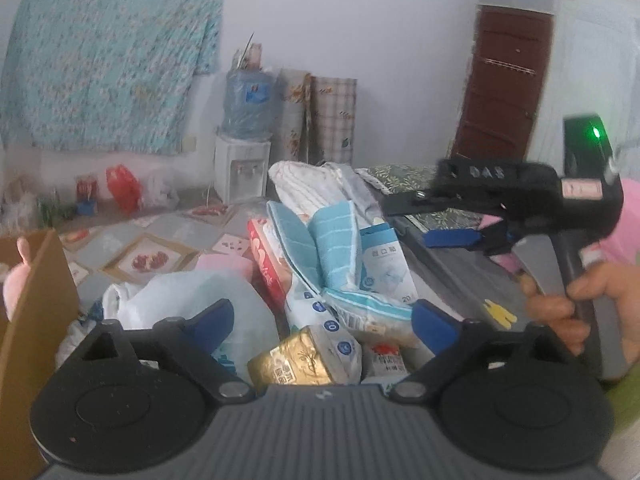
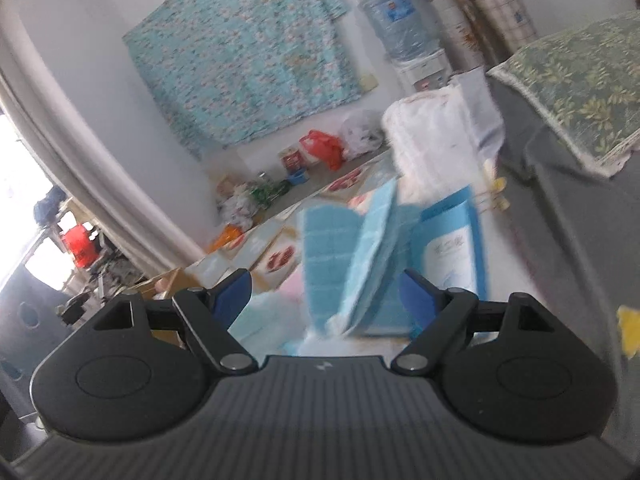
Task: Organize soft objects
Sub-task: 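Reach the right tool to the blue bandage box and close on it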
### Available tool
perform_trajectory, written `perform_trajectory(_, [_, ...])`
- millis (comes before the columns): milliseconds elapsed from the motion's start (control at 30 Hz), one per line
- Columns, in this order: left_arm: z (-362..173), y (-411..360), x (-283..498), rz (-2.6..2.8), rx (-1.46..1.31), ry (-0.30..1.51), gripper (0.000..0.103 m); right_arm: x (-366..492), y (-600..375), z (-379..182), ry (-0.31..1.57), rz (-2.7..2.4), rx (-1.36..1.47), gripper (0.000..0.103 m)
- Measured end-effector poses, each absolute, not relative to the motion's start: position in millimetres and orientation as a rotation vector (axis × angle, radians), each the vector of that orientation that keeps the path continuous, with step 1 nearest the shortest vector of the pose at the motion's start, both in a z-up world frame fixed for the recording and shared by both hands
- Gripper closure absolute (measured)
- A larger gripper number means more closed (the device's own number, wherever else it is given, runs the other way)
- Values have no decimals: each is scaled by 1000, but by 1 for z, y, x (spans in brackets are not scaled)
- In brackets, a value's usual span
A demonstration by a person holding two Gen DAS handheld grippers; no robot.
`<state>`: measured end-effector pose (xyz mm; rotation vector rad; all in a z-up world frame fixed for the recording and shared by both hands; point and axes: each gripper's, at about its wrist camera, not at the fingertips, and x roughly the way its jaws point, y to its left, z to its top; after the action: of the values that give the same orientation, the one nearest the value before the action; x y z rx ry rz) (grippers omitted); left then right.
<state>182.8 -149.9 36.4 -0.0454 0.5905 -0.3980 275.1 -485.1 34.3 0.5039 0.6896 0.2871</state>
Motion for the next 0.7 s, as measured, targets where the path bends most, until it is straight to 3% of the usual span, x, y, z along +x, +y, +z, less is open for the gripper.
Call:
perform_trajectory(167, [22,-151,196,-407,-57,640,22,306,-511,-1,739,196,520,22])
perform_trajectory(333, [8,-158,204,-420,-61,686,27,337,-523,-39,794,158,532,47])
perform_trajectory(700, [2,-168,201,-429,-23,692,28,345,-519,-50,763,177,486,76])
